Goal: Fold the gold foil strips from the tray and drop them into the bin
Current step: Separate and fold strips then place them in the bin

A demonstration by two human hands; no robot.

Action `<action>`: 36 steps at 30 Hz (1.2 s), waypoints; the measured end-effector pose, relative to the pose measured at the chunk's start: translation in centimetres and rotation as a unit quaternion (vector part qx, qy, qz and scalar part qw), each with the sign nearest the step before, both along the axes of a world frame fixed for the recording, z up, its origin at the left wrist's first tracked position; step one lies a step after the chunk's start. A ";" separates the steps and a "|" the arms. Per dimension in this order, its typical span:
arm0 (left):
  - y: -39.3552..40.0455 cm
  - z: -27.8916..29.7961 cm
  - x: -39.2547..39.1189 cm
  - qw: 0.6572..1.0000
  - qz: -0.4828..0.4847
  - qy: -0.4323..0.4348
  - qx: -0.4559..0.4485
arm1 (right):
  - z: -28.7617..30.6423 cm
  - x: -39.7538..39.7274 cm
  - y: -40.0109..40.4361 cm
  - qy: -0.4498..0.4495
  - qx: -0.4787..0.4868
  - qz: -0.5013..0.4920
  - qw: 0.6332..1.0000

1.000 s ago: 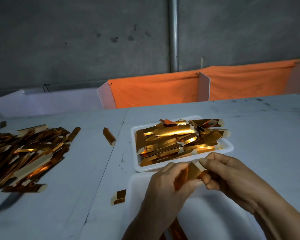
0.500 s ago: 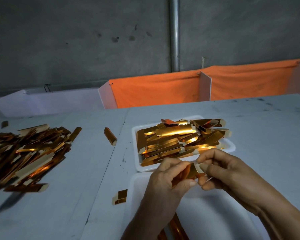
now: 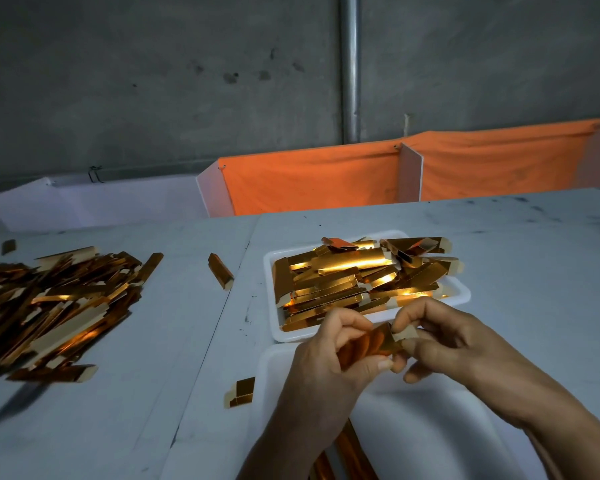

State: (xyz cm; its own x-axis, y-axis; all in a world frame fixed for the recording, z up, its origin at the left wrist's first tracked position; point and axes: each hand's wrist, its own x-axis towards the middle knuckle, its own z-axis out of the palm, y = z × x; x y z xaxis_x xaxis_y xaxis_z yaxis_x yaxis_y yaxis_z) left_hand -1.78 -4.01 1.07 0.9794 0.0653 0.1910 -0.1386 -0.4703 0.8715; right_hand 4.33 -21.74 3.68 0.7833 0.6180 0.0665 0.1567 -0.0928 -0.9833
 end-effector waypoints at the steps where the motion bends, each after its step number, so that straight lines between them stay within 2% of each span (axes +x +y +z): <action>1: 0.0 0.0 0.0 1.000 0.003 -0.007 0.006 | 0.0 -0.1 0.1 -0.001 -0.005 0.001 1.000; 12: -0.1 0.0 -0.2 0.997 -0.018 -0.021 0.075 | -1.3 0.4 0.6 -0.017 -0.044 -0.030 0.998; 15: -0.1 0.0 -0.1 0.997 -0.016 -0.024 0.068 | -1.2 0.5 0.6 0.060 0.009 -0.023 0.998; 17: 0.0 0.0 -0.1 0.998 -0.005 -0.027 0.053 | -0.9 0.4 0.8 0.149 0.084 -0.010 0.985; 19: 0.1 0.0 -0.2 0.998 -0.001 -0.031 0.048 | -0.9 0.4 0.9 0.202 0.127 -0.008 0.971; 29: 0.1 0.0 -0.2 0.998 -0.013 -0.022 0.059 | -0.9 0.2 1.1 0.267 0.129 -0.009 0.955; 36: 0.0 -0.2 -0.2 0.998 -0.012 -0.001 0.061 | -0.7 0.2 0.8 0.249 0.100 -0.007 0.963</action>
